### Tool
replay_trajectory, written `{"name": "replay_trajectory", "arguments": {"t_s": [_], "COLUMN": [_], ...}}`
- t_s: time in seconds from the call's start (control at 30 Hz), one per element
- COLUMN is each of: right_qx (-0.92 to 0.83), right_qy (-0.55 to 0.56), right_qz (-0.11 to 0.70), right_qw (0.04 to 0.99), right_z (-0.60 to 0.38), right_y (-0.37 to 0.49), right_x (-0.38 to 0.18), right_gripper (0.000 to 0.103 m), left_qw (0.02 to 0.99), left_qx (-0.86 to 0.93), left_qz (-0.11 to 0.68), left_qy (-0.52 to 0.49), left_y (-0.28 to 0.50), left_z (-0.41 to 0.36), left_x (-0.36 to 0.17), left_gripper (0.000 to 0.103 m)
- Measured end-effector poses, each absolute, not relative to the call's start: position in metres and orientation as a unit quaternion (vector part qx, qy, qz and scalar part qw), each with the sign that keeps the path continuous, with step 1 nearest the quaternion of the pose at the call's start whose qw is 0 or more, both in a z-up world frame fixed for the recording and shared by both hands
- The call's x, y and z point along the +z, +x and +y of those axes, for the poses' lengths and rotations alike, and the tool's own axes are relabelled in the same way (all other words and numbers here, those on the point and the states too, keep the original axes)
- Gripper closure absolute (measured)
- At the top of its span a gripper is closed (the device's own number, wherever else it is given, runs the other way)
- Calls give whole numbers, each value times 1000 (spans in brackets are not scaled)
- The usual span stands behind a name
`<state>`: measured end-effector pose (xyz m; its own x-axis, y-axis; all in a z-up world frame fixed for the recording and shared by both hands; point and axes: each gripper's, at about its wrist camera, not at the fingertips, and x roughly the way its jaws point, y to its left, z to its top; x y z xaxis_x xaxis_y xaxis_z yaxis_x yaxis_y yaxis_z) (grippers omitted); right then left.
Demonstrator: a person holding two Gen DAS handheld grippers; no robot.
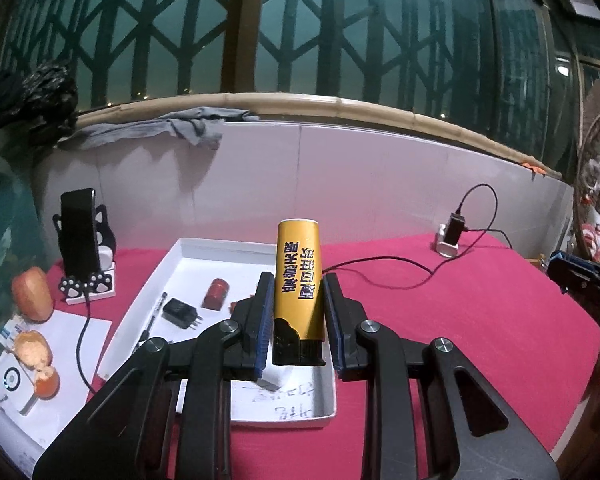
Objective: Organize rigid objects
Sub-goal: 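Carry the yellow lighter and blue binder clip with both grippers over the tray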
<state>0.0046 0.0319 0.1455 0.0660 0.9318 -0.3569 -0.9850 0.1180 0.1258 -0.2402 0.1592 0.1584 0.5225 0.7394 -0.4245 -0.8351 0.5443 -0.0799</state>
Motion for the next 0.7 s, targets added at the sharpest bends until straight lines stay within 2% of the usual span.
{"name": "replay_trajectory", "arguments": {"t_s": [0.7], "right_qx": [683], "right_qy": [-109], "right_qz": [180], "right_qw": [699], "right_z": [94], "right_y": [-36], "right_x": [151], "right_gripper": [67], "left_qw": [835], "left_qx": [497], "left_qz": [157], "left_qy": [-176], "left_y": [-290], "left_z": [193], "left_x": [149], "left_gripper": [79]}}
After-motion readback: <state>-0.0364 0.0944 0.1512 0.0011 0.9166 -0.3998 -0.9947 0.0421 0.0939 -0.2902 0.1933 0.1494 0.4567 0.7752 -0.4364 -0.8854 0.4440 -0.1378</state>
